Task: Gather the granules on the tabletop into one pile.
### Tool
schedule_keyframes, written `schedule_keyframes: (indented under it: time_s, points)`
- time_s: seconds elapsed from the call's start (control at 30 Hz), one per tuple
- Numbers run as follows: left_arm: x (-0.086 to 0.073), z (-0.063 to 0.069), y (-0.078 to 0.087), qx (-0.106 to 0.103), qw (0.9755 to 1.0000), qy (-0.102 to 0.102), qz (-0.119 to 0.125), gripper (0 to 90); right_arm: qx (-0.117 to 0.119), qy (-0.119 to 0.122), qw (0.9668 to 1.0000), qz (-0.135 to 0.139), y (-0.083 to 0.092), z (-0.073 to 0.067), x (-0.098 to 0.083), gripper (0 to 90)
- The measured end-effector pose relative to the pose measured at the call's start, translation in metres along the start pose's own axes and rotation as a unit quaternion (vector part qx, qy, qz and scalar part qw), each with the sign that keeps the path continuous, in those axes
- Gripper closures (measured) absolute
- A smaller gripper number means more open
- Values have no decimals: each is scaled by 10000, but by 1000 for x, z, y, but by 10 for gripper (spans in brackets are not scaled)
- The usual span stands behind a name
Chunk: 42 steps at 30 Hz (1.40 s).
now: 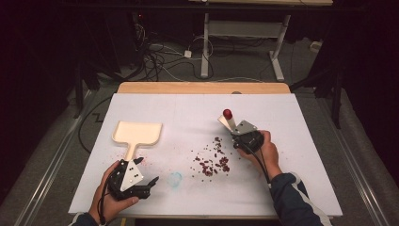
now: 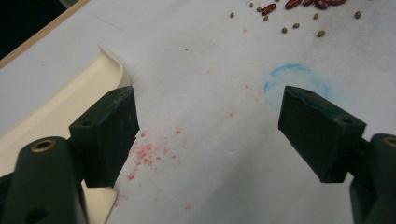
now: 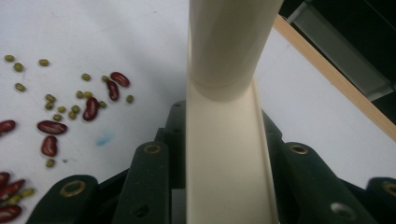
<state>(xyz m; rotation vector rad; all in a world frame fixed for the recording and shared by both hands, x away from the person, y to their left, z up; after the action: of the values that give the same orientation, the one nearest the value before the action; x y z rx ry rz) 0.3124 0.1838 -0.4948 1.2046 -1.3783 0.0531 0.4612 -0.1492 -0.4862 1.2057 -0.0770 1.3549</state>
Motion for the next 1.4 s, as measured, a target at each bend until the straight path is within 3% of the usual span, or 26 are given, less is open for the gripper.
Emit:
schedule_keyframes:
  time_s: [0.17,0.27,0.3,0.47,0.8,1.2,1.4]
  points:
    - [0,0,-1,-41,10000,-25,-23,193,197,47,9996,176,-2,-13,6,676]
    - [0,0,0,-59,10000,-26,5,193,380,131,9986,330,1,-23,9,676]
    - [0,0,0,-62,10000,-29,2,193,547,133,9974,456,2,-28,10,676]
    - [0,1,-1,-77,9999,-85,-53,192,720,143,9958,552,6,-35,10,674]
    - [1,2,0,-91,9999,-99,-29,193,1310,329,9876,800,23,-51,7,672]
    - [1,2,1,-99,9999,-103,-1,192,1623,764,9790,966,47,-74,5,673]
    - [1,2,1,-99,9999,-102,-6,193,1532,930,9791,967,53,-77,4,675]
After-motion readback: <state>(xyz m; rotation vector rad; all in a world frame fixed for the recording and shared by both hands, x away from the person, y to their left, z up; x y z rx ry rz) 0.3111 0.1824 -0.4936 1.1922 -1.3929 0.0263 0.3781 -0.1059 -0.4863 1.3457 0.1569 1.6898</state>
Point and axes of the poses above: each handheld gripper's, and its own axes: y roughly backward along the jaws, x roughly out of its top, z roughly to its right, the point moved 6 cm from there along -y, roughly forward along the jaws, and after that the axes turned 1 degree about -x, right-handed, at the moved point
